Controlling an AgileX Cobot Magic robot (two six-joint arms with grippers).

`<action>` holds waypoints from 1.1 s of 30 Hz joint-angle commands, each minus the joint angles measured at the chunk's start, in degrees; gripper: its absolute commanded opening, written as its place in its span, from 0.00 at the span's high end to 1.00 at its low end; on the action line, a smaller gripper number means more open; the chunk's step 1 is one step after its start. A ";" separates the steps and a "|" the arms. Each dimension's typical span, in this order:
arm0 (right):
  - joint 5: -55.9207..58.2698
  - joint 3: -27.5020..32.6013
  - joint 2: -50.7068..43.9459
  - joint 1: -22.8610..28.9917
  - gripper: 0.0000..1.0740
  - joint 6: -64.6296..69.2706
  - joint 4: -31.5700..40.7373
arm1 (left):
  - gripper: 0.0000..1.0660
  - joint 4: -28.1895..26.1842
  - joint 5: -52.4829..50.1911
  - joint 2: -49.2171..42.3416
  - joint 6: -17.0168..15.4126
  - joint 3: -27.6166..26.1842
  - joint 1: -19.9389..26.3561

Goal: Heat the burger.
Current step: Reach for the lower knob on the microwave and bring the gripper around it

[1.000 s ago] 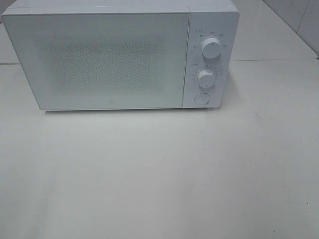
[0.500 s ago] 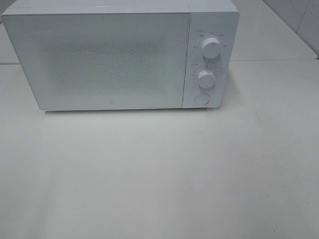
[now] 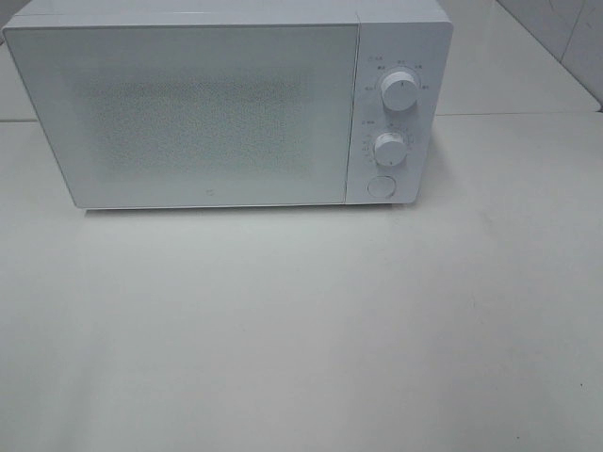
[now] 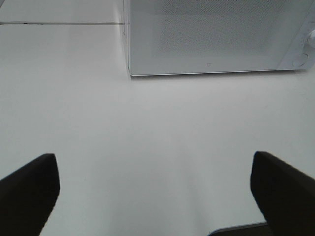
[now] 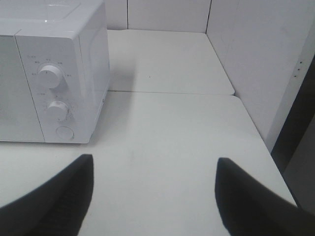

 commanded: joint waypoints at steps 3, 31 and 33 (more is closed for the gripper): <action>-5.79 -0.34 7.22 -0.23 0.38 -0.46 -0.46 | 0.08 -0.52 -0.11 -1.03 -0.34 0.23 0.23; -32.72 -0.34 35.41 -0.17 0.38 -0.46 -0.40 | 0.08 -0.52 -0.11 -1.03 -0.34 0.23 0.23; -33.75 -0.34 36.21 -0.17 0.38 -0.46 -0.34 | 0.08 -0.52 -0.11 -1.03 -0.34 0.23 0.23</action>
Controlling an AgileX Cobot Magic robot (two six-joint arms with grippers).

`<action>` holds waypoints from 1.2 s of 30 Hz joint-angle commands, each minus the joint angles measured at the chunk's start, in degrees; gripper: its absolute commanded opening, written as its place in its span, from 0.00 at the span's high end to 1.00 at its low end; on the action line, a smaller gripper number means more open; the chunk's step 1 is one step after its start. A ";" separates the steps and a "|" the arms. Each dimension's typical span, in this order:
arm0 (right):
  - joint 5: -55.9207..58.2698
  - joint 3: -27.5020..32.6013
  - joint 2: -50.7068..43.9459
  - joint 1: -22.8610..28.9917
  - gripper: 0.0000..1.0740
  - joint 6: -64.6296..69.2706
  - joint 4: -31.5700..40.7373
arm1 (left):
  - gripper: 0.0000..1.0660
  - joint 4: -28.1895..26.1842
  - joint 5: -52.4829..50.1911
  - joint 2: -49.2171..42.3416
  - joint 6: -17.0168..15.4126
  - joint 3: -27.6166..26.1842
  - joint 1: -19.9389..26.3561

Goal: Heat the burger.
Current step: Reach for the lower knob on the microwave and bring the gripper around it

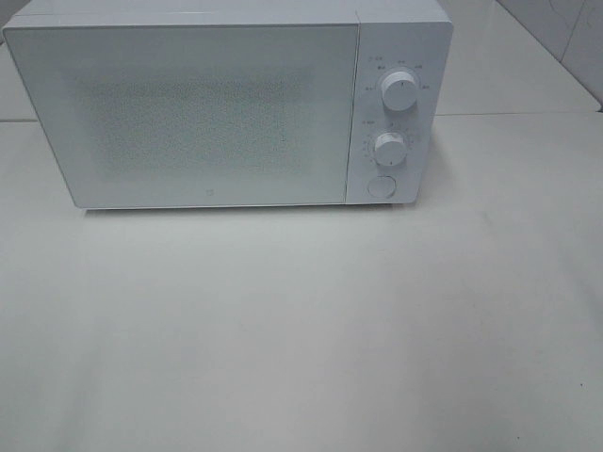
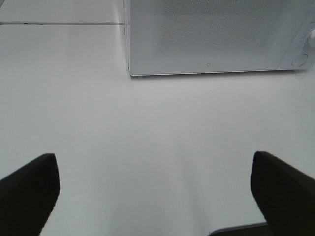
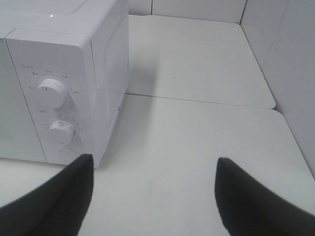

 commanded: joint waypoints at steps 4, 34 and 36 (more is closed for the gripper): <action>-8.14 -0.34 4.93 -0.17 0.38 -0.46 0.17 | 0.08 -0.52 -0.11 -1.03 -0.34 0.23 0.23; -56.84 14.09 30.08 0.17 0.38 -7.05 9.11 | 0.08 -0.52 -0.11 -1.03 -0.34 0.23 0.23; -59.59 15.01 31.80 2.06 0.38 -8.14 12.49 | 0.08 -0.52 -0.11 -1.03 -0.34 0.23 0.23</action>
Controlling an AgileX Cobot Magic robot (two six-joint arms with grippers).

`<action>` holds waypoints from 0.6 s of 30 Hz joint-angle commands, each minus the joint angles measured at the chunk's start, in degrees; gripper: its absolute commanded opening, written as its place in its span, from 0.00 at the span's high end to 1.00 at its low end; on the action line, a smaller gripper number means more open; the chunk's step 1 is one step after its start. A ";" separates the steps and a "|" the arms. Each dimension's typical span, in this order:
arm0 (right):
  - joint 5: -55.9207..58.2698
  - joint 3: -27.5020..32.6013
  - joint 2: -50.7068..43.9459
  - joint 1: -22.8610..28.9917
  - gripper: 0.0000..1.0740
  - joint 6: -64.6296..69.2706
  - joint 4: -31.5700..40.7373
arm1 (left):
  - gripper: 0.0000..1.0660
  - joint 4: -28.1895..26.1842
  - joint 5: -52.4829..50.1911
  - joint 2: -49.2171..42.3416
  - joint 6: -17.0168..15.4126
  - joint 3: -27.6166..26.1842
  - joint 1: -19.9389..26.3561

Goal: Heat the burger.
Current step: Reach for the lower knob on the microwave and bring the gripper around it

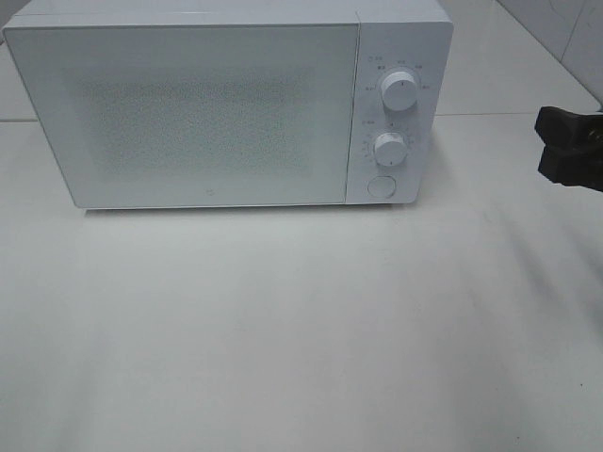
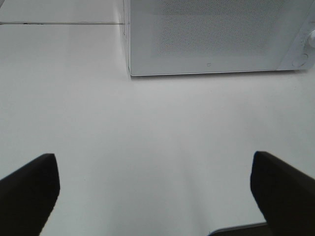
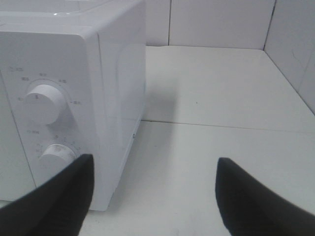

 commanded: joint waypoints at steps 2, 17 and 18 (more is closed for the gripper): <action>-6.59 1.43 2.86 2.86 0.38 -3.44 5.73 | 0.08 -0.52 -0.11 -1.03 -0.34 0.23 0.23; -25.32 2.98 20.11 29.39 0.38 -14.73 36.04 | 0.08 -0.52 -0.11 -1.03 -0.34 0.23 0.23; -26.87 2.52 21.66 32.49 0.38 -16.27 40.11 | 0.08 -0.52 -0.11 -1.03 -0.34 0.23 0.23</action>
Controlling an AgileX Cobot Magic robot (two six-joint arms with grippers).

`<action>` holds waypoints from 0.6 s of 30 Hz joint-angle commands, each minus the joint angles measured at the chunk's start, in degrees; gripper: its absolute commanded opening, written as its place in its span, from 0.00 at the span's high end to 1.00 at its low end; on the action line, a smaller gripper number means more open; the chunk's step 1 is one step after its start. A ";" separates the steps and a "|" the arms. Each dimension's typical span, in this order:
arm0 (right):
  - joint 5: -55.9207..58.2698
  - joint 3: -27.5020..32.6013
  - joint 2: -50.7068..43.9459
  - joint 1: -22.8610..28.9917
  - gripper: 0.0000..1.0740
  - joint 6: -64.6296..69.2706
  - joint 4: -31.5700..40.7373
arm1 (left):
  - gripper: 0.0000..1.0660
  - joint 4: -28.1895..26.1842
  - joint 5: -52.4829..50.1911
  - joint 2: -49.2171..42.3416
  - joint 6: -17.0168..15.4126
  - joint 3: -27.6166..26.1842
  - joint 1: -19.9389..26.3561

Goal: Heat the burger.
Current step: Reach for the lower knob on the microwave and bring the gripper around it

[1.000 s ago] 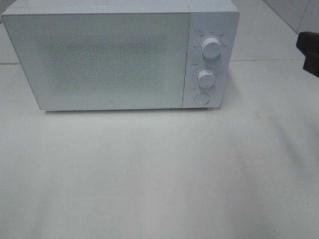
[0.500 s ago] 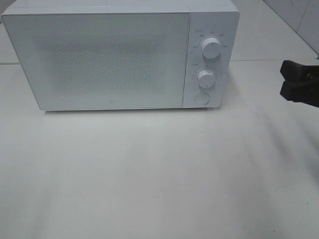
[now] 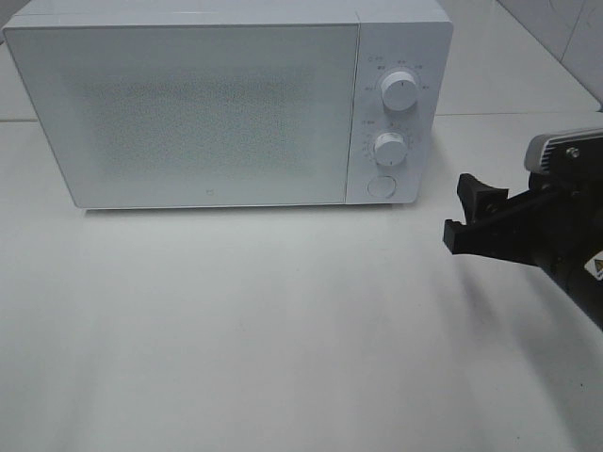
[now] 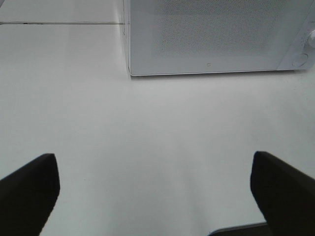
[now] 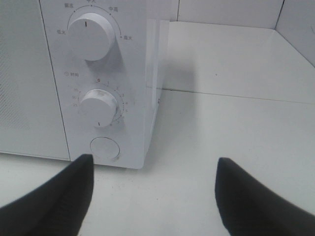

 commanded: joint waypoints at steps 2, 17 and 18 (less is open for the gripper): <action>-4.93 -1.26 2.75 5.96 0.38 -3.72 8.71 | 0.08 -0.46 -0.11 -1.03 -0.34 0.23 0.23; -7.56 -7.39 7.96 12.61 0.38 -5.90 11.97 | 0.08 -0.52 -0.11 -1.03 -0.34 0.23 0.23; -7.62 -7.79 8.42 12.61 0.38 -5.90 11.97 | 0.08 -0.52 -0.11 -1.03 -0.34 0.23 0.23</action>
